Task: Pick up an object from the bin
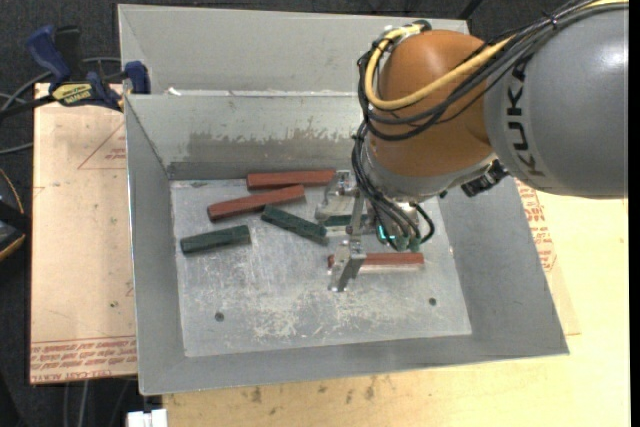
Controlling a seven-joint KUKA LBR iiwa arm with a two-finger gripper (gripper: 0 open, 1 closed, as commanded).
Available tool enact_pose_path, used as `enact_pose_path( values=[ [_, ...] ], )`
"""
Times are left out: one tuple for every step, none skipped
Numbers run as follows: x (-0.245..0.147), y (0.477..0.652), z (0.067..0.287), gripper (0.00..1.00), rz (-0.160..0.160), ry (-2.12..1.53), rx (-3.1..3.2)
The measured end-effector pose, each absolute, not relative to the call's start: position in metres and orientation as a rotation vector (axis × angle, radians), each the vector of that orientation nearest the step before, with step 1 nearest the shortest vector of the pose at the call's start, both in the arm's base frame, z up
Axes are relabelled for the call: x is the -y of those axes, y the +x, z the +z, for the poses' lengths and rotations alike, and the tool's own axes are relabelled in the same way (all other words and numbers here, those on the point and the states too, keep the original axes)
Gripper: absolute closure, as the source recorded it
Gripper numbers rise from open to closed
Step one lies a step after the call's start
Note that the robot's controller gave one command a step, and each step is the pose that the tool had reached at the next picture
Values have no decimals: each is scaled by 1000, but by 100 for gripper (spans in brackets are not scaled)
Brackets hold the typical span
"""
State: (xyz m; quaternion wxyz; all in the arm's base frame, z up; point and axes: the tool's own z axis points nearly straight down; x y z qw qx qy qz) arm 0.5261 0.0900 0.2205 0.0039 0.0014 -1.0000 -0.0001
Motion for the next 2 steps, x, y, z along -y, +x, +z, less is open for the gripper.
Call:
enact_pose_path(
  values=[
    [-89,528,225,0,-2,0,3142],
    [-36,547,156,0,-3,-37,3147]
  ],
)
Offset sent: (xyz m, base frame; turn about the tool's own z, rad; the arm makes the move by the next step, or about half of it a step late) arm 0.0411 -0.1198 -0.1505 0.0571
